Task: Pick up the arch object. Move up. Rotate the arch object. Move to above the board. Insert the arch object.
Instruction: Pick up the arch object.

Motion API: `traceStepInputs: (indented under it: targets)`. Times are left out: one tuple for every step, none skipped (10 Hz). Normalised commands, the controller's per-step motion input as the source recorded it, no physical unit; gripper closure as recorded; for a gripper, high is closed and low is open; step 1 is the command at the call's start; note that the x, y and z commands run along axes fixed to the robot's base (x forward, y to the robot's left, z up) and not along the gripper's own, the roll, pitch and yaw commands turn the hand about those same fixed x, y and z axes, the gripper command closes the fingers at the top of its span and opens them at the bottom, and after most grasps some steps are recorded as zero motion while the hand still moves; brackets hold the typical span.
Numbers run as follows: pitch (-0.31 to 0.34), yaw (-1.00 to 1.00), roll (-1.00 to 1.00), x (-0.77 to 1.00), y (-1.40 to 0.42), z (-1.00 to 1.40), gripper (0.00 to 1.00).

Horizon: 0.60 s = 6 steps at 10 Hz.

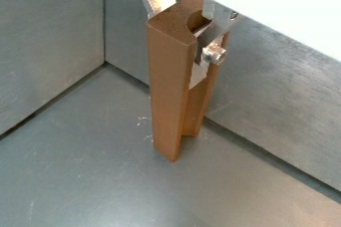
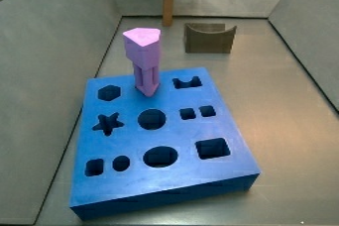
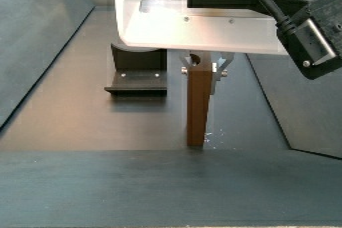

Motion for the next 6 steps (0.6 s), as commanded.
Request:
traceStepInputs:
  targets:
    - [0.0, 0.0, 0.0, 0.0, 0.0, 0.0, 1.0]
    - [0.0, 0.0, 0.0, 0.0, 0.0, 0.0, 1.0]
    - [0.0, 0.0, 0.0, 0.0, 0.0, 0.0, 1.0]
    - [0.0, 0.0, 0.0, 0.0, 0.0, 0.0, 1.0]
    - [0.0, 0.0, 0.0, 0.0, 0.0, 0.0, 1.0]
    - [0.0, 0.0, 0.0, 0.0, 0.0, 0.0, 1.0]
